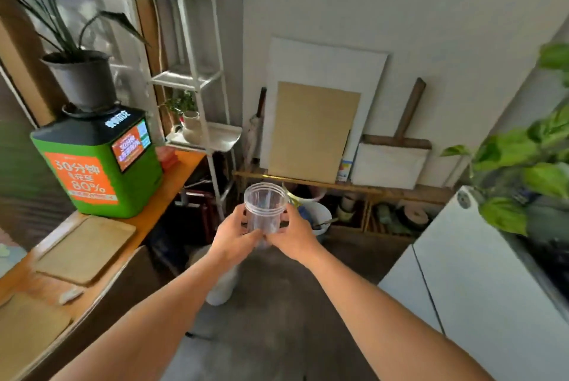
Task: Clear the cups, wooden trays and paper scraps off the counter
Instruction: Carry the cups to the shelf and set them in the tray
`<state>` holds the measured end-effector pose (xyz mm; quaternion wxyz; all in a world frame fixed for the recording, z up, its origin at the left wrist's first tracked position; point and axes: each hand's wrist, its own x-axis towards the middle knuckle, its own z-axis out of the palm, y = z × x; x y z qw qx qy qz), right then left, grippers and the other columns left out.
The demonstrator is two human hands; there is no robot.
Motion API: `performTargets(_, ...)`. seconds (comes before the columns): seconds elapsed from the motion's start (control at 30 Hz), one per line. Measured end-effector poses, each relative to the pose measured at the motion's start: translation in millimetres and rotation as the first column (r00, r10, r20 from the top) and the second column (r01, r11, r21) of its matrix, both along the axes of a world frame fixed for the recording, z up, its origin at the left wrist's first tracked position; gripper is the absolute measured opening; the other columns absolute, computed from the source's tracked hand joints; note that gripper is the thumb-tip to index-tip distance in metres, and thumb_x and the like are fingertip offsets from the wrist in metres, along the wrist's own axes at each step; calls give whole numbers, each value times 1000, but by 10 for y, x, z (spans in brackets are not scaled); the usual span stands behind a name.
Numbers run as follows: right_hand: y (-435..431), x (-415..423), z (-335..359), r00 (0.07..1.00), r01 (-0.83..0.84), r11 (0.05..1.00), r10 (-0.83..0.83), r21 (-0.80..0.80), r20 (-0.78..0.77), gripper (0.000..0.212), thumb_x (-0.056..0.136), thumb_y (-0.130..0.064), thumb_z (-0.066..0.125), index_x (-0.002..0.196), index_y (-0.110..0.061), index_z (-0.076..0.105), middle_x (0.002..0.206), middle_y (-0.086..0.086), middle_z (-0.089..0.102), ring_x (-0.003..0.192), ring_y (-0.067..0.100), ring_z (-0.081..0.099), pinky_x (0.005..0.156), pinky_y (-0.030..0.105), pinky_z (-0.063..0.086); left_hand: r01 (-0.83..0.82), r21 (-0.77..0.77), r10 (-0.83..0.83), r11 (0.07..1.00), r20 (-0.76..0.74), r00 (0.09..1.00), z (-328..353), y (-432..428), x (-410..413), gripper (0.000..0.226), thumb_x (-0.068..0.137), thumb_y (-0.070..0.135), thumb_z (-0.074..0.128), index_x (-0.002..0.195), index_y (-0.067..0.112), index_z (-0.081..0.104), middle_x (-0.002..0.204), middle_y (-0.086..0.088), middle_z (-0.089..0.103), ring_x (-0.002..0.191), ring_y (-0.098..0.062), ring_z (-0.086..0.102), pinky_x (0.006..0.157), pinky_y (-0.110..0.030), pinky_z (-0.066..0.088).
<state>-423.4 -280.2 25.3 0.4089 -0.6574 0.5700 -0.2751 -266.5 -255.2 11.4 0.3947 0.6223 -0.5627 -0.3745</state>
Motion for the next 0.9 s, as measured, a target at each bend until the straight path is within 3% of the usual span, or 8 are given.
performTargets(0.07, -99, -165, -26, 999, 37, 999, -37, 4, 16, 84, 67, -42, 87, 137, -34, 41, 133, -5, 60, 111, 18, 64, 95, 44, 55, 43, 10, -43, 999, 11, 999, -15, -161, -159, 59, 73, 29, 76, 125, 35, 48, 101, 14, 64, 86, -7, 64, 64, -26, 51)
performTargets(0.27, -611, -492, -3, 993, 121, 993, -121, 14, -4, 88, 63, -46, 88, 137, -31, 42, 128, -7, 61, 112, 17, 62, 95, 42, 54, 126, 31, -127, 992, 35, 991, 41, -809, -452, 57, 77, 30, 76, 127, 33, 49, 104, 13, 65, 88, -7, 65, 73, -29, 53)
performTargets(0.47, -1398, -618, 88, 986, 160, 987, -160, -2, -41, 88, 62, -51, 86, 136, -28, 43, 121, -7, 65, 105, 11, 61, 74, 22, 43, 179, 4, -179, 984, 48, 983, 99, -1682, -574, 58, 76, 37, 75, 129, 29, 51, 104, 9, 65, 94, -13, 64, 77, -32, 50)
performTargets(0.7, -2422, -578, 176, 981, 185, 983, -184, 20, -61, 85, 65, -48, 87, 136, -26, 44, 127, -4, 61, 111, 15, 58, 84, 27, 42, 214, 18, -214, 977, 29, 976, 144, -2744, -494, 67, 66, 48, 73, 127, 29, 51, 97, 16, 61, 91, -11, 63, 76, -32, 50)
performTargets(0.9, -3033, -395, 89, 979, 196, 980, -193, 43, -62, 80, 67, -47, 86, 131, -25, 45, 118, -9, 60, 106, 11, 57, 79, 24, 40, 230, 43, -233, 972, 73, 970, 66, -3425, -274, 57, 75, 35, 74, 127, 27, 52, 103, 10, 63, 85, -1, 60, 70, -26, 47)
